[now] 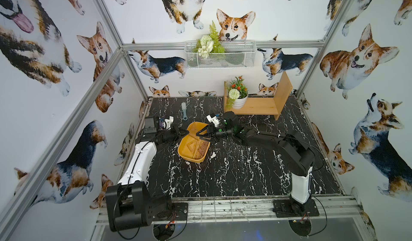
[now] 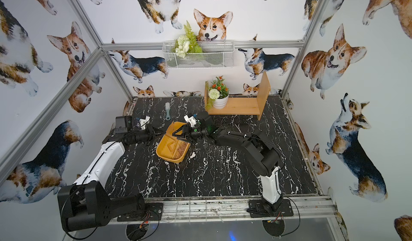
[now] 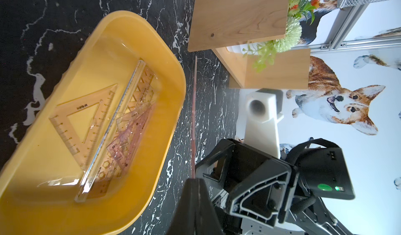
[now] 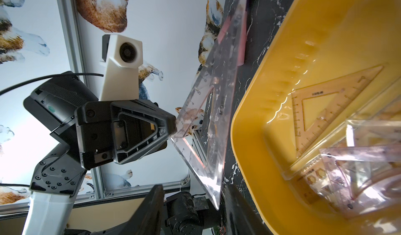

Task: Put the scattered rulers into the storage box
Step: Place the ruler in the storage box.

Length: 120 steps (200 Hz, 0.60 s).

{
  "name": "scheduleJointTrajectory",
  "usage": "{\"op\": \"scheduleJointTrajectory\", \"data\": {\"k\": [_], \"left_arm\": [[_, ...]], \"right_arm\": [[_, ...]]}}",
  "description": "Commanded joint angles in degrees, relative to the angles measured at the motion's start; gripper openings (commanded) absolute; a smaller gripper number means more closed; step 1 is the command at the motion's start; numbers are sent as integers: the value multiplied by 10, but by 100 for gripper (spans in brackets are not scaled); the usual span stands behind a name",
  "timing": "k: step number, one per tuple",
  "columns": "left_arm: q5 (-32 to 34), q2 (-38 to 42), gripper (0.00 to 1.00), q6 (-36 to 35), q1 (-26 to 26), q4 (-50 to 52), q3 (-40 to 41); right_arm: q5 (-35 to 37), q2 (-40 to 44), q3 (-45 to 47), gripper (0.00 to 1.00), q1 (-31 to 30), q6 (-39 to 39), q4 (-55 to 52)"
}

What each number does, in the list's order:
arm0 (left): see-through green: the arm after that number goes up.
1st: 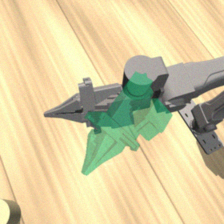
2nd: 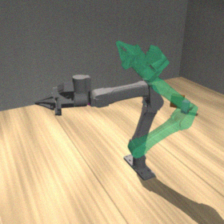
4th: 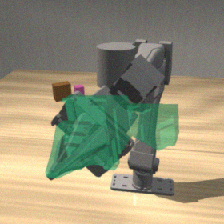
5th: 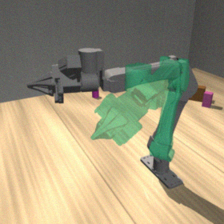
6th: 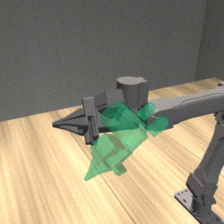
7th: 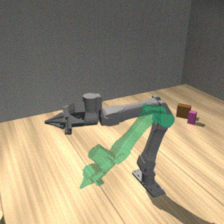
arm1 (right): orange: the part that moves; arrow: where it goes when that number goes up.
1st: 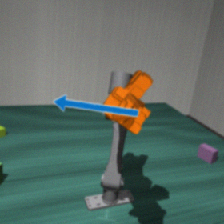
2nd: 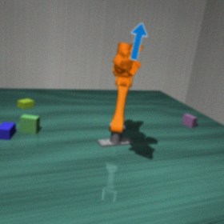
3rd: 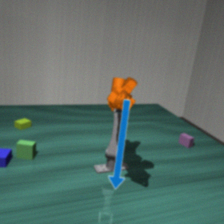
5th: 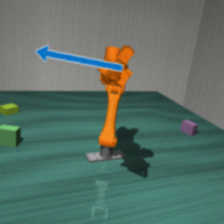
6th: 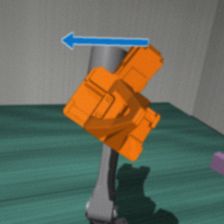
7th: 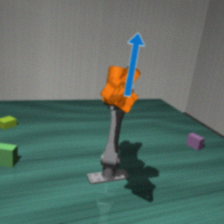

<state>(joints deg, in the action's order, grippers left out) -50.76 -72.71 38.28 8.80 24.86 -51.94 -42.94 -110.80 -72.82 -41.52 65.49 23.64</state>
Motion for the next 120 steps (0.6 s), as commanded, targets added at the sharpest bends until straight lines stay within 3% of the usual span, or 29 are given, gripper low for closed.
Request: {"op": "scheduleJointTrajectory", "data": {"k": [1,70,120], "left_arm": [[-15,5,0,-8,3,5,-5],[-73,14,0,22,3,-24,22],[-84,22,0,35,4,-36,33]], "right_arm": [[0,11,8,50,3,-11,3],[-42,-23,-5,44,-10,56,108],[-56,-40,22,13,-13,140,231]]}}
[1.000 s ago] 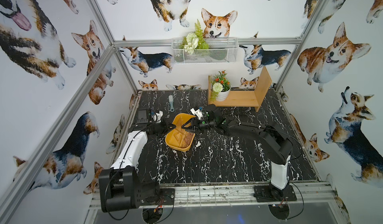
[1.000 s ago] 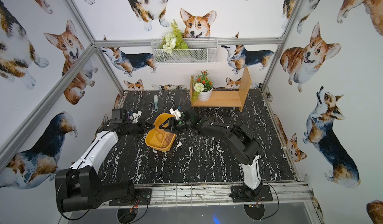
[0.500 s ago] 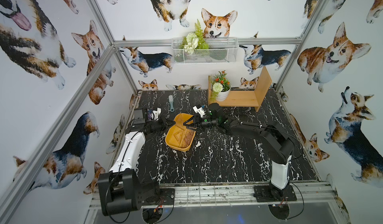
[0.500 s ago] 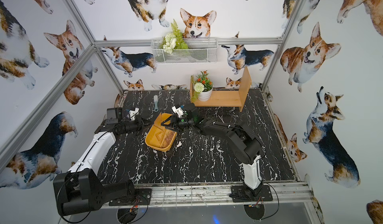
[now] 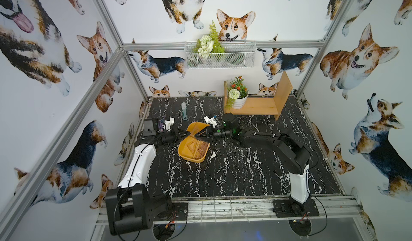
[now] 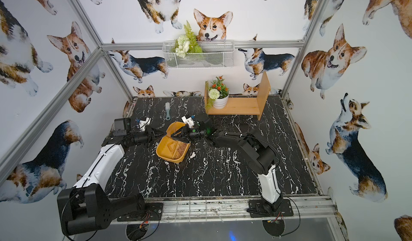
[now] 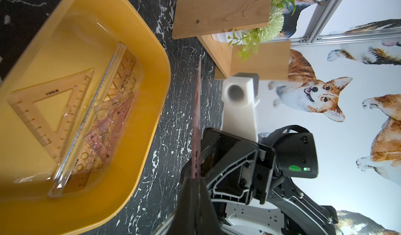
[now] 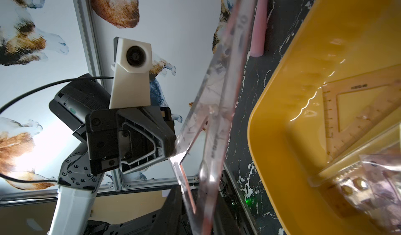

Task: Put the scattered rulers into the storage box
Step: Place the ruler in the storage box.

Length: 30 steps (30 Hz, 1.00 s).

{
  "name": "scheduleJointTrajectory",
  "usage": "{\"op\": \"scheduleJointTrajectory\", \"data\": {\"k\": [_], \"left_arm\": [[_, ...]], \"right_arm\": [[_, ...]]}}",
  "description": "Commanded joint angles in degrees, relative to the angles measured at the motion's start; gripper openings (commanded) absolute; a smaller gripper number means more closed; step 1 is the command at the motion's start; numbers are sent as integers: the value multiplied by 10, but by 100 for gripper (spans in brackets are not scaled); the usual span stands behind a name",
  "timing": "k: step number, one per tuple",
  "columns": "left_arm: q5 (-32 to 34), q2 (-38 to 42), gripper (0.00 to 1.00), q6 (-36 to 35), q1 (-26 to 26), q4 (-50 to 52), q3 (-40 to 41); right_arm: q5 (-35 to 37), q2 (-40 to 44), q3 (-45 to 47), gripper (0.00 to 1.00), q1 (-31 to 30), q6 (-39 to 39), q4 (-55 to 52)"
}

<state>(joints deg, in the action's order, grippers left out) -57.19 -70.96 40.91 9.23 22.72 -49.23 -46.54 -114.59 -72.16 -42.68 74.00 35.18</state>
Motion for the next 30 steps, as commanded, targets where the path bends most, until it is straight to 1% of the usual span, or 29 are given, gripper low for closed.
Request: {"op": "scheduleJointTrajectory", "data": {"k": [1,6,8,10,12,15,19,22,24,26,29,30], "left_arm": [[-19,5,0,9,-1,-15,6],[-10,6,0,11,3,-14,7],[-3,9,0,11,9,-11,6],[6,14,5,8,23,-2,5],[15,19,6,0,39,12,1],[26,31,13,-19,70,40,-6],[56,47,16,-47,101,79,-17],[68,56,17,-46,110,78,-11],[72,59,18,-47,110,77,-11],[78,64,18,-49,110,78,-12],[96,74,20,-60,111,93,-20],[103,78,20,-63,110,96,-21]], "right_arm": [[-20,-2,16,13,-1,56,117],[-20,10,57,0,9,82,163],[-16,18,75,0,16,85,170],[-18,24,86,0,20,84,171],[-20,26,93,0,21,81,168],[-18,31,101,0,21,75,161],[-16,31,113,0,21,76,166],[-11,35,123,0,22,79,168],[-12,34,114,0,20,66,140],[-4,33,94,0,15,34,81],[36,29,45,0,0,-39,-60],[57,24,17,1,-7,-72,-122]]}}
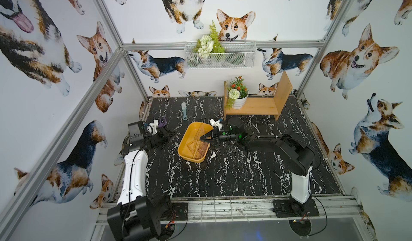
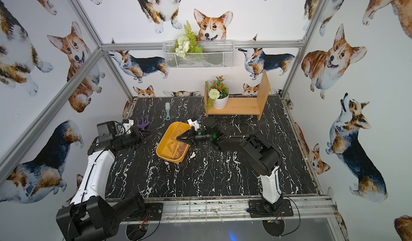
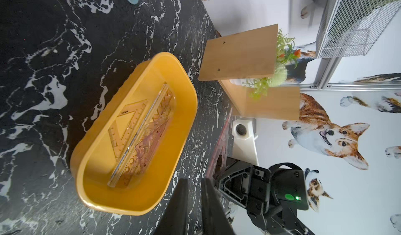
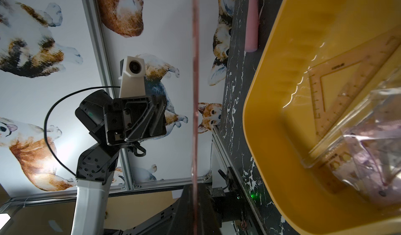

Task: Put the scattered rulers into the storage box
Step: Place the ruler in the storage box, then reset both arms

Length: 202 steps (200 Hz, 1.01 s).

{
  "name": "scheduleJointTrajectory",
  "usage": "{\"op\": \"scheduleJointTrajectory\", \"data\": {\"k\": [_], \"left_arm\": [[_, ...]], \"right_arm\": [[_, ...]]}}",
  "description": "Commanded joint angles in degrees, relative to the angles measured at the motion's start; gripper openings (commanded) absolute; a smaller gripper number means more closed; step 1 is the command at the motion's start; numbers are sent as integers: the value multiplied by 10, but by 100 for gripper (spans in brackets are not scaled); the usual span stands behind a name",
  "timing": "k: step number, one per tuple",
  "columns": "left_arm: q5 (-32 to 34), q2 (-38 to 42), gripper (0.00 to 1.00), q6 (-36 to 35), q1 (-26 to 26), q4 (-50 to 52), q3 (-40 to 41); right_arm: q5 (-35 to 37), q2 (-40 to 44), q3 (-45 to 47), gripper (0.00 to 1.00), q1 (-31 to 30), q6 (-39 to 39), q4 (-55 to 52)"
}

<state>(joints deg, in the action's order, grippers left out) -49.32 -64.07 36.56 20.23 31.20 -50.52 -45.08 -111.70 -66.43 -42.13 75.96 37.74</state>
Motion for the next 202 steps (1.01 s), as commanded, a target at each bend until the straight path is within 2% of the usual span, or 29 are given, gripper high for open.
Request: {"op": "scheduleJointTrajectory", "data": {"k": [1,21,72,97,142,165,178,202], "left_arm": [[28,12,21,-21,1,14,-9],[36,20,21,-27,1,21,-7],[48,34,22,-38,0,31,4],[54,36,22,-40,1,30,5],[84,42,26,-45,0,29,-3],[105,37,28,-42,-10,19,-12],[145,30,29,-44,-44,21,-33],[248,10,33,-44,-149,8,-80]], "right_arm": [[63,-12,-73,5,-21,-121,-207],[116,-38,-139,7,-39,-165,-308],[189,-80,-212,8,-58,-213,-410],[218,-86,-244,32,-64,-248,-463],[285,-66,-287,62,-65,-312,-545],[320,-47,-300,88,-64,-337,-574],[352,-32,-306,100,-64,-358,-595],[435,17,-301,100,-63,-403,-632]]}}
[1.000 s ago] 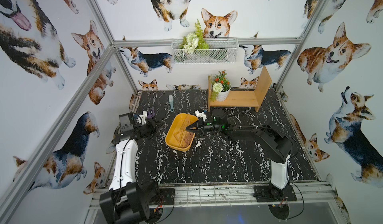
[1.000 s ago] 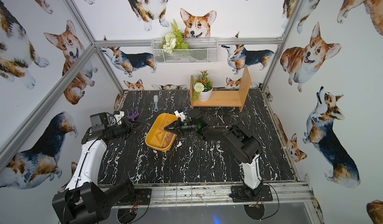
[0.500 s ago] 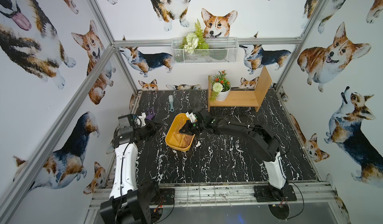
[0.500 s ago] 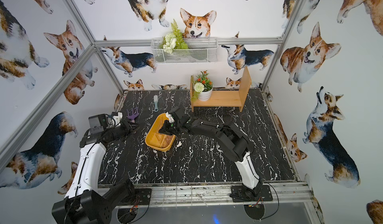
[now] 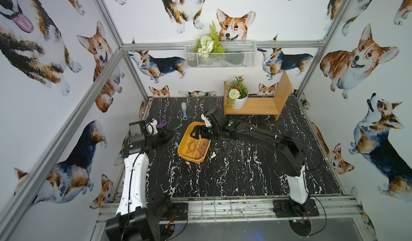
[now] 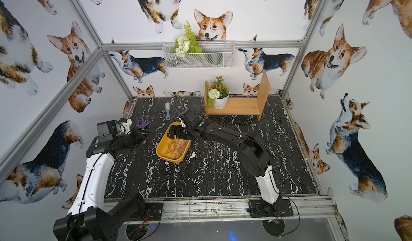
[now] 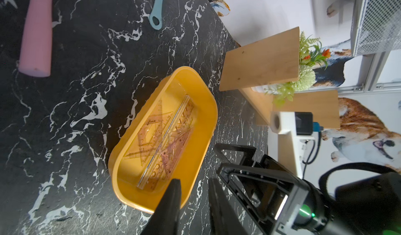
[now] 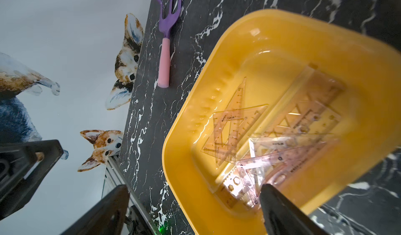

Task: Put the scattered rulers into the storage box
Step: Reset both arms

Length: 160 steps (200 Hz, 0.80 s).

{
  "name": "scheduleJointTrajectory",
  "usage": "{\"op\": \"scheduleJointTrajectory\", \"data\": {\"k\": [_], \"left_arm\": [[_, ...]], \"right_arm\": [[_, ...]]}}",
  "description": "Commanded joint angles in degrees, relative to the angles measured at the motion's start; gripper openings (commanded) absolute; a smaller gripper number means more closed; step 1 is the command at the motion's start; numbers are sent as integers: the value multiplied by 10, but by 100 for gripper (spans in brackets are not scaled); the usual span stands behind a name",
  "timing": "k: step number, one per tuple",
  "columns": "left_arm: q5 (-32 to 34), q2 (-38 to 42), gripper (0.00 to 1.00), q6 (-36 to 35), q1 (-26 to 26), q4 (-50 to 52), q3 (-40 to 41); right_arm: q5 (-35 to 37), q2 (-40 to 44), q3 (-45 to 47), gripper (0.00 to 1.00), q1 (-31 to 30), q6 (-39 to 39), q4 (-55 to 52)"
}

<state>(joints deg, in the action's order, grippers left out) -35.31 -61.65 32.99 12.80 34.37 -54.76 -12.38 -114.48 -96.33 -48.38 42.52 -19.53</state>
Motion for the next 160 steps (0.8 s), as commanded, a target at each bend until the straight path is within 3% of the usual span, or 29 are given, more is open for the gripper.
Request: {"op": "scheduleJointTrajectory", "data": {"k": [1,27,49,59,75,92,111,123,137,160], "left_arm": [[111,-16,33,-8,-78,-24,-39],[180,-35,42,-15,-130,-54,-70],[254,-23,58,-58,-154,-86,-87],[298,-11,70,-84,-170,-105,-87],[357,13,99,-128,-189,-147,-76],[426,46,100,-152,-193,-213,-41],[462,90,100,-190,-193,-304,21],[491,123,99,-207,-191,-373,71],[504,150,100,-206,-187,-446,120],[504,114,99,-184,-157,-527,204]], "right_arm": [[112,48,-2,100,0,-70,-61],[214,137,46,100,12,-116,-72],[288,246,142,100,44,-133,-34],[309,306,195,100,62,-142,-2],[327,406,285,100,90,-176,69],[384,509,395,100,94,-264,185],[463,637,523,100,95,-360,324],[468,697,598,100,112,-434,427],[457,717,618,100,179,-418,425],[360,689,653,100,343,-340,393]]}}
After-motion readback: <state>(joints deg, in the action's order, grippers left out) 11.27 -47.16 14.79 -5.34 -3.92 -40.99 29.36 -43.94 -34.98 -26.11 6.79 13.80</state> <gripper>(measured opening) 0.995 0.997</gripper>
